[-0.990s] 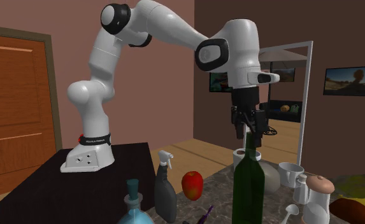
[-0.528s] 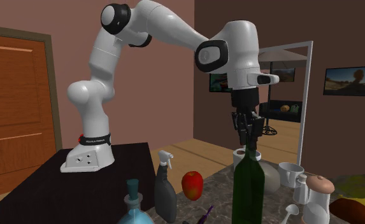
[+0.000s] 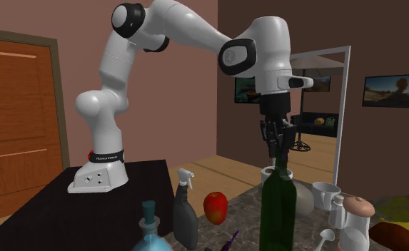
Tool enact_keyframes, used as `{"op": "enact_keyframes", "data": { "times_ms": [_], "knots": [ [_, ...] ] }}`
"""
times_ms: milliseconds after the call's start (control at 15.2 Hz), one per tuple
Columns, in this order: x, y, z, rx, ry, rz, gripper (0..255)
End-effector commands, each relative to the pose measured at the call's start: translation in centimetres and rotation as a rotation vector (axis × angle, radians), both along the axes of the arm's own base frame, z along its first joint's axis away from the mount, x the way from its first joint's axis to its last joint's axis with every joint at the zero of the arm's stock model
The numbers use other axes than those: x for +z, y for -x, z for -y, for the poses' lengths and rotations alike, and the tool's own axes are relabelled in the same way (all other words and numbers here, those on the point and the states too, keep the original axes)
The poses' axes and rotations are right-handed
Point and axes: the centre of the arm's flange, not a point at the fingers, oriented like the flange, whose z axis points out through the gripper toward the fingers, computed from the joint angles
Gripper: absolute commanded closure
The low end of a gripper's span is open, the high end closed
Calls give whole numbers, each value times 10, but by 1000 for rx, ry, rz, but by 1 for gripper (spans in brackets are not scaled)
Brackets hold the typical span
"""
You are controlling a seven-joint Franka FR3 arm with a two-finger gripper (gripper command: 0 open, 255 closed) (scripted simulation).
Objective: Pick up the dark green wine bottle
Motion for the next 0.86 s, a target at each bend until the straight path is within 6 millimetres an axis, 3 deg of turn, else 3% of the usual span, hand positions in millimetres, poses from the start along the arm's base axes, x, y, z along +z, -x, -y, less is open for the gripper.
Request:
{"op": "enact_keyframes", "data": {
  "times_ms": [0,660,792],
  "knots": [
    [11,1,1,0,0,0,255],
    [63,1,1,0,0,0,255],
    [64,1,1,0,0,0,255]
  ]
}}
